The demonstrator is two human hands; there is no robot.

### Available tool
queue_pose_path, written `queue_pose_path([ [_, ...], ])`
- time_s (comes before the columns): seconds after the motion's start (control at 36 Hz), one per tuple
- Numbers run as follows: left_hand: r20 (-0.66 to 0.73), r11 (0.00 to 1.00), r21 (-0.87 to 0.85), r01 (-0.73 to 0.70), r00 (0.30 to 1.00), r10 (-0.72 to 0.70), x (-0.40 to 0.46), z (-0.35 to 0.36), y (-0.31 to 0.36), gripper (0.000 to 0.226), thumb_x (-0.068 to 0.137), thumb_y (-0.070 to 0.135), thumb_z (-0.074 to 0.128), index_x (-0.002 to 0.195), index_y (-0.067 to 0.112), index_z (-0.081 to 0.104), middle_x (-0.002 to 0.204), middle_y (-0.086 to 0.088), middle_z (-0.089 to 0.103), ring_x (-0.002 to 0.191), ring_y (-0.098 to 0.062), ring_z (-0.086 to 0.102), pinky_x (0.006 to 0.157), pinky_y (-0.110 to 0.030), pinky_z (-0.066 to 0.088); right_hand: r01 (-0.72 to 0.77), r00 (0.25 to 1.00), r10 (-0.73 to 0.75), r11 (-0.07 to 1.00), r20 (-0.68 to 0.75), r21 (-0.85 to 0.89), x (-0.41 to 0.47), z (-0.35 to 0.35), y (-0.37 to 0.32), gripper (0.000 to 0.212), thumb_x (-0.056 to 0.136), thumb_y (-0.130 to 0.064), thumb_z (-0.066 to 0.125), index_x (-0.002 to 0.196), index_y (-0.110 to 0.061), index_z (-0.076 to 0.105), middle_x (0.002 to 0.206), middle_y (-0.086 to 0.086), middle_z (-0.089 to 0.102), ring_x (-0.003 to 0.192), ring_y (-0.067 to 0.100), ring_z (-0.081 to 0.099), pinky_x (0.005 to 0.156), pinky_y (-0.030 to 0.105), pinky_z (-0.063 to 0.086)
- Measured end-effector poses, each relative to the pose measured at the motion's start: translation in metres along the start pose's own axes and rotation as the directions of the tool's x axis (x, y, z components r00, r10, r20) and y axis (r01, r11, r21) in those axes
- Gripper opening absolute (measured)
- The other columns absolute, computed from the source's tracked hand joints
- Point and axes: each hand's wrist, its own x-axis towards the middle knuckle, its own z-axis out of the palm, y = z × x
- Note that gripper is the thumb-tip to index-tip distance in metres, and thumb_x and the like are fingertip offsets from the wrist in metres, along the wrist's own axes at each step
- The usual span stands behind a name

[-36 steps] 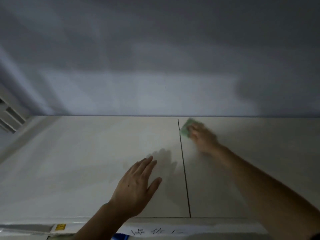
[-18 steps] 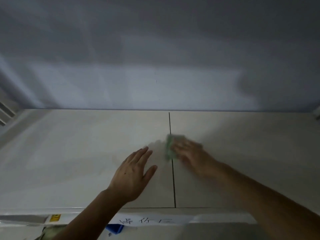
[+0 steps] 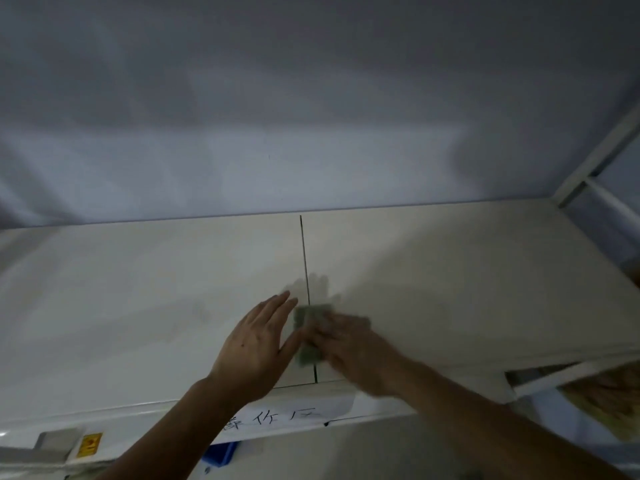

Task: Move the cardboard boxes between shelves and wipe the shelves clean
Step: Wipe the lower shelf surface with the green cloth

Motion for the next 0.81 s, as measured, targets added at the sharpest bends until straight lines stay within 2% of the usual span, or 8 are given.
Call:
queue_pose_path([
  [0.11,0.004,0.999,0.001,-0.033,0.999,0.033,-0.004,0.005,0.01,0.09,0.091,0.08,0.003,0.159,0.029,0.032,0.167,0.007,0.027,0.153,-0.012,0.025,0.124,-0.03,0.019,-0.589,0.785,0.604,0.797,-0.138,0.134,-0.014,-0.05,0.111,0.043,0.108,-0.03,0.04,0.15,-0.024,0.048,0.161,0.002,0.038,0.147,0.027,0.037,0.118,0.036,0.032],
  [0.22,0.047,0.999,0.001,-0.04,0.998,0.04,-0.008,0.012,0.02,0.087,0.091,0.078,0.003,0.161,0.031,0.026,0.169,0.01,0.021,0.154,-0.01,0.02,0.126,-0.033,0.02,-0.764,0.629,0.757,0.644,-0.178,0.036,-0.03,-0.072,0.159,0.044,0.108,-0.02,0.04,0.15,-0.01,0.046,0.161,0.014,0.035,0.146,0.035,0.033,0.111,0.043,0.037],
  [0.33,0.043,0.998,-0.001,-0.065,0.997,0.065,-0.005,0.015,0.029,0.08,0.095,0.075,0.008,0.16,0.032,0.025,0.169,0.01,0.021,0.154,-0.009,0.02,0.126,-0.034,0.021,-0.574,0.794,0.567,0.818,-0.219,0.034,-0.012,-0.04,0.061,0.042,0.103,-0.015,0.048,0.144,-0.009,0.054,0.155,0.016,0.044,0.144,0.037,0.04,0.118,0.04,0.028],
  [0.42,0.037,0.995,-0.027,-0.098,0.994,0.099,-0.001,0.017,0.038,0.077,0.098,0.072,0.01,0.16,0.031,0.027,0.167,0.01,0.024,0.152,-0.008,0.022,0.122,-0.025,0.016,-0.198,0.957,0.19,0.98,-0.218,-0.019,-0.016,0.014,-0.015,0.044,0.099,-0.018,0.046,0.142,-0.02,0.051,0.156,0.008,0.046,0.147,0.031,0.038,0.125,0.042,0.018],
  [0.53,0.063,0.99,-0.028,-0.138,0.988,0.139,0.004,0.021,0.044,0.085,0.094,0.076,0.004,0.16,0.029,0.029,0.168,0.009,0.024,0.152,-0.008,0.023,0.123,-0.028,0.019,-0.154,0.972,0.15,0.988,-0.18,-0.009,-0.042,0.018,-0.007,0.049,0.103,-0.028,0.037,0.151,-0.026,0.038,0.164,0.001,0.033,0.15,0.028,0.032,0.119,0.043,0.026],
  [0.58,0.082,0.989,-0.033,-0.142,0.986,0.144,0.004,0.023,0.045,0.082,0.094,0.076,0.008,0.161,0.03,0.026,0.168,0.011,0.02,0.154,-0.009,0.02,0.125,-0.03,0.019,-0.401,0.887,0.402,0.915,-0.229,0.055,-0.06,-0.007,0.037,0.049,0.104,-0.021,0.041,0.153,-0.02,0.042,0.162,0.005,0.037,0.148,0.03,0.035,0.118,0.036,0.026],
  [0.72,0.108,0.987,-0.019,-0.158,0.981,0.16,0.003,0.026,0.044,0.092,0.087,0.081,0.001,0.161,0.032,0.023,0.169,0.011,0.018,0.155,-0.009,0.018,0.126,-0.033,0.019,-0.849,0.467,0.858,0.502,-0.213,0.165,-0.127,-0.053,0.172,0.047,0.106,-0.015,0.045,0.152,-0.005,0.042,0.161,0.021,0.032,0.143,0.039,0.038,0.112,0.044,0.036],
  [0.81,0.097,0.984,-0.029,-0.175,0.979,0.178,0.006,0.026,0.044,0.09,0.089,0.081,0.002,0.161,0.032,0.023,0.169,0.012,0.019,0.154,-0.009,0.018,0.126,-0.033,0.019,-0.842,0.466,0.852,0.51,-0.24,0.176,-0.104,-0.036,0.16,0.043,0.102,-0.015,0.048,0.144,-0.008,0.053,0.152,0.022,0.044,0.135,0.043,0.046,0.108,0.052,0.043],
])
